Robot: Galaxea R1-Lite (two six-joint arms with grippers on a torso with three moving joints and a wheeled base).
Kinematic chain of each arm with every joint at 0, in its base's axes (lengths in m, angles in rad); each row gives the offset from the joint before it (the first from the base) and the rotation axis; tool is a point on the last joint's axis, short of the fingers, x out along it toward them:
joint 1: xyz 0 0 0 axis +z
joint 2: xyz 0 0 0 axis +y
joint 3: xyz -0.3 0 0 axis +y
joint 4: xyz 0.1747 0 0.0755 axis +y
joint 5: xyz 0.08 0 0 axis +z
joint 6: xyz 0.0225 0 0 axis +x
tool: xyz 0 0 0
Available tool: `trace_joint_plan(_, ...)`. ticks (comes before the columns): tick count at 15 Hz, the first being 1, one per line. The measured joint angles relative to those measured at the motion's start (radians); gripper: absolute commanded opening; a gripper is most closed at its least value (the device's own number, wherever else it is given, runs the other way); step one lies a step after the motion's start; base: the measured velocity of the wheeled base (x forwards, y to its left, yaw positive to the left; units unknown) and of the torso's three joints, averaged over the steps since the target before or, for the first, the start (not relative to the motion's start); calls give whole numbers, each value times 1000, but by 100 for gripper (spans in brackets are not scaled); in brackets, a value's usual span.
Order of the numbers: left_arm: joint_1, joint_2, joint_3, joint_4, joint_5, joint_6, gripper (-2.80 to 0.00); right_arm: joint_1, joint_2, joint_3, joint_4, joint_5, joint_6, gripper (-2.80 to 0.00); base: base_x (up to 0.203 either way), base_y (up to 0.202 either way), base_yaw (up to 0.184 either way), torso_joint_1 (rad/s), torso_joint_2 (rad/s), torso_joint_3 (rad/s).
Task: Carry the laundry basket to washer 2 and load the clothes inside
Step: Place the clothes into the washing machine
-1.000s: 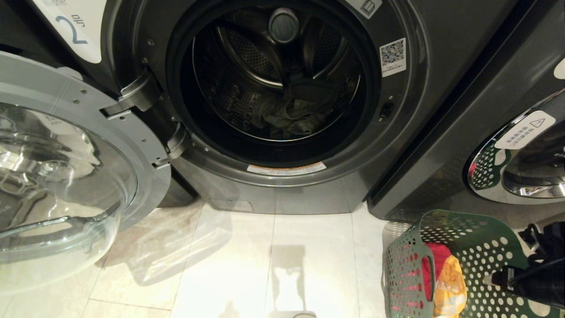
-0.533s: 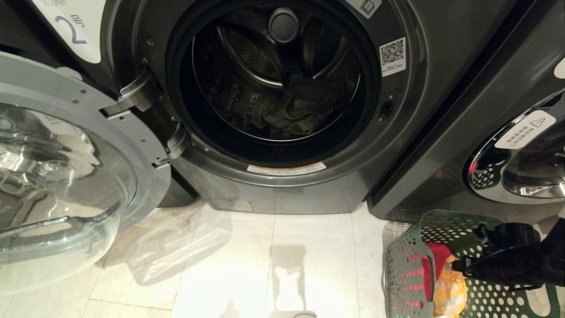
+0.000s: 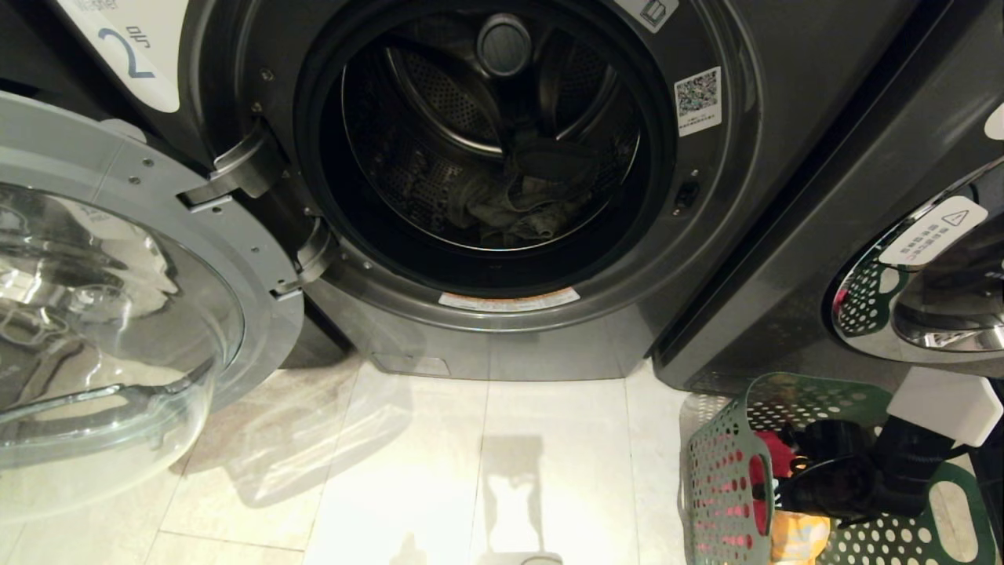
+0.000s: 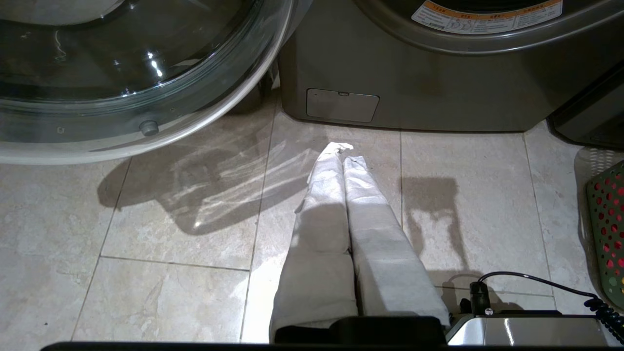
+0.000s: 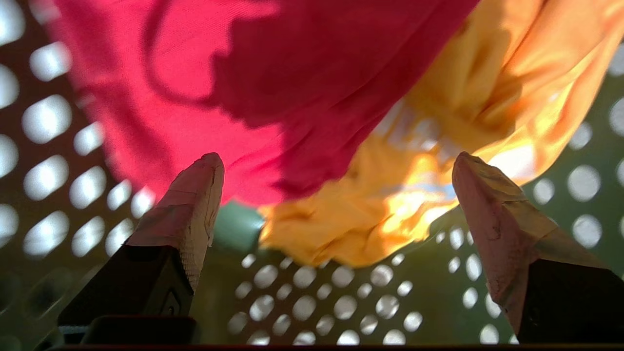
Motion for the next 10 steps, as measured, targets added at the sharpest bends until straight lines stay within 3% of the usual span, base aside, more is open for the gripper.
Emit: trace_joint_plan(10,0,0,0,0,0,0,-280,-37,248,-401,-1,4,-12,0,0,0,0,0,0,0)
